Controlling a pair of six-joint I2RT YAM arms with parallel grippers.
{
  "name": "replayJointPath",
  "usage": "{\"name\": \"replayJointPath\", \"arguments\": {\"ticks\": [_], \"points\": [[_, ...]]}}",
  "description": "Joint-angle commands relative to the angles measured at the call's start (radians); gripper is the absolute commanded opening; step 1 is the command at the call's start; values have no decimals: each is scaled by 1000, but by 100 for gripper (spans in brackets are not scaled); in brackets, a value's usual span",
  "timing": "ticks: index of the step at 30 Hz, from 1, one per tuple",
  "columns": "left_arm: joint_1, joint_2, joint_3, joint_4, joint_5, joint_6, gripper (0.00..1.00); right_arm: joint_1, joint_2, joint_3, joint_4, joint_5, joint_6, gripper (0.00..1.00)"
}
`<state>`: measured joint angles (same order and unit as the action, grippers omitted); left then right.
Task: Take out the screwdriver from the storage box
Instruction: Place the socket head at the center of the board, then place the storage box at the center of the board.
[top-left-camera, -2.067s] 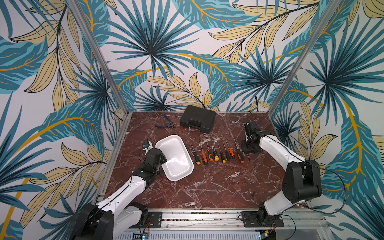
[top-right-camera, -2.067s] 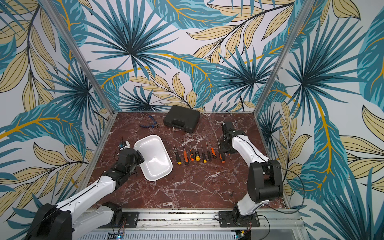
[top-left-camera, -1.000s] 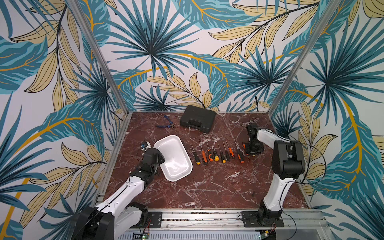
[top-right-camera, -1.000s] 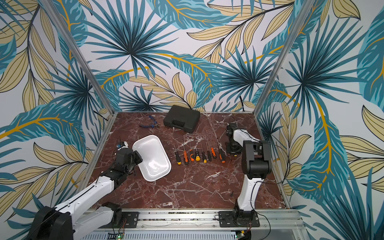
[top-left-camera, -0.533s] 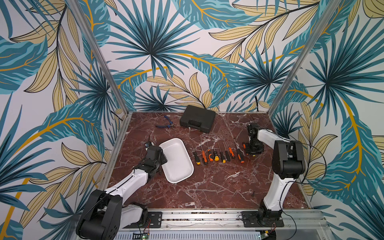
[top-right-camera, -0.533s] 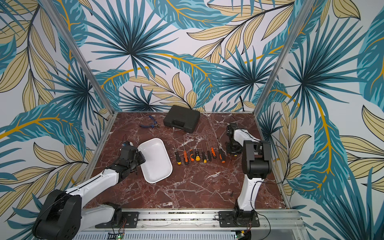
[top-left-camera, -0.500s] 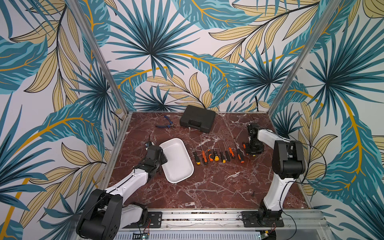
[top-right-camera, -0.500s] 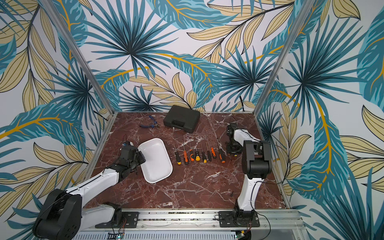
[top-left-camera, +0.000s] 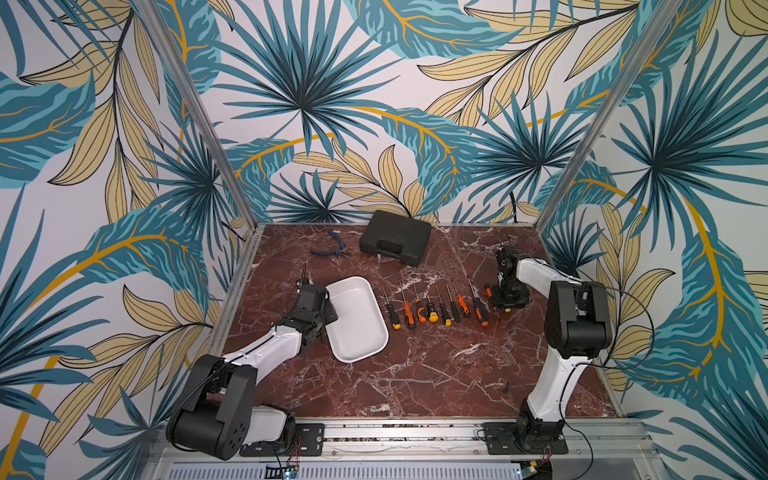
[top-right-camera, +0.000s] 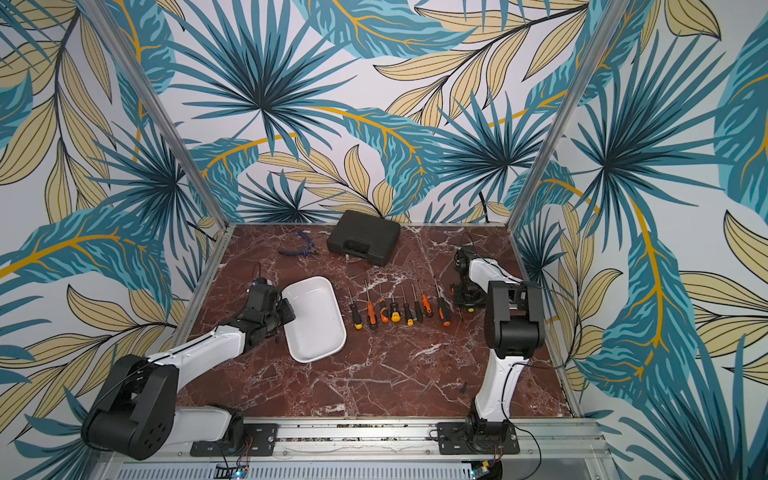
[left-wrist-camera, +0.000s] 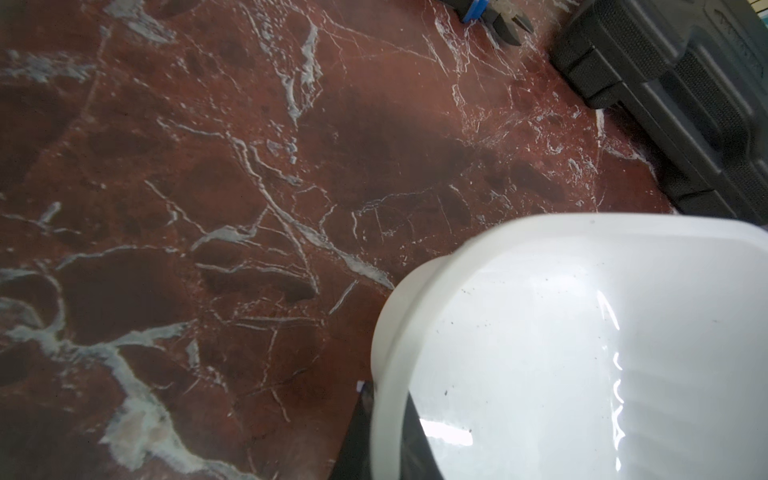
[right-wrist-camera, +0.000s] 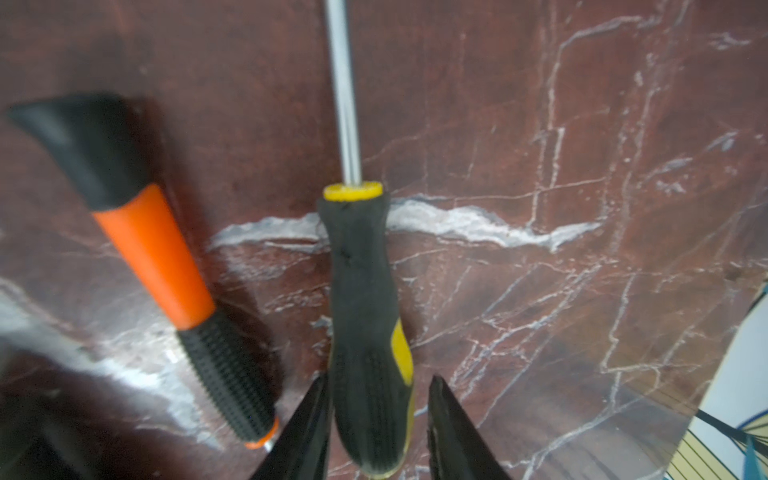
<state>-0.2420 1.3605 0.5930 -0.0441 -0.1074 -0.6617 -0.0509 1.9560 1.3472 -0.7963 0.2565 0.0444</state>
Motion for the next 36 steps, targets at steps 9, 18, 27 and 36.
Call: {"name": "replayJointPath", "arguments": {"ticks": [9, 18, 27, 36], "points": [[29, 132, 142, -17, 78, 65, 2, 6, -280, -33, -28, -186, 34, 49], [30, 178, 221, -67, 100, 74, 15, 31, -430, -124, 35, -257, 64, 61], [29, 134, 228, -71, 107, 79, 25, 34, -502, -231, 131, -274, 81, 69], [30, -113, 143, 15, -16, 214, 54, 36, -628, -499, 494, -347, 141, 77]]}}
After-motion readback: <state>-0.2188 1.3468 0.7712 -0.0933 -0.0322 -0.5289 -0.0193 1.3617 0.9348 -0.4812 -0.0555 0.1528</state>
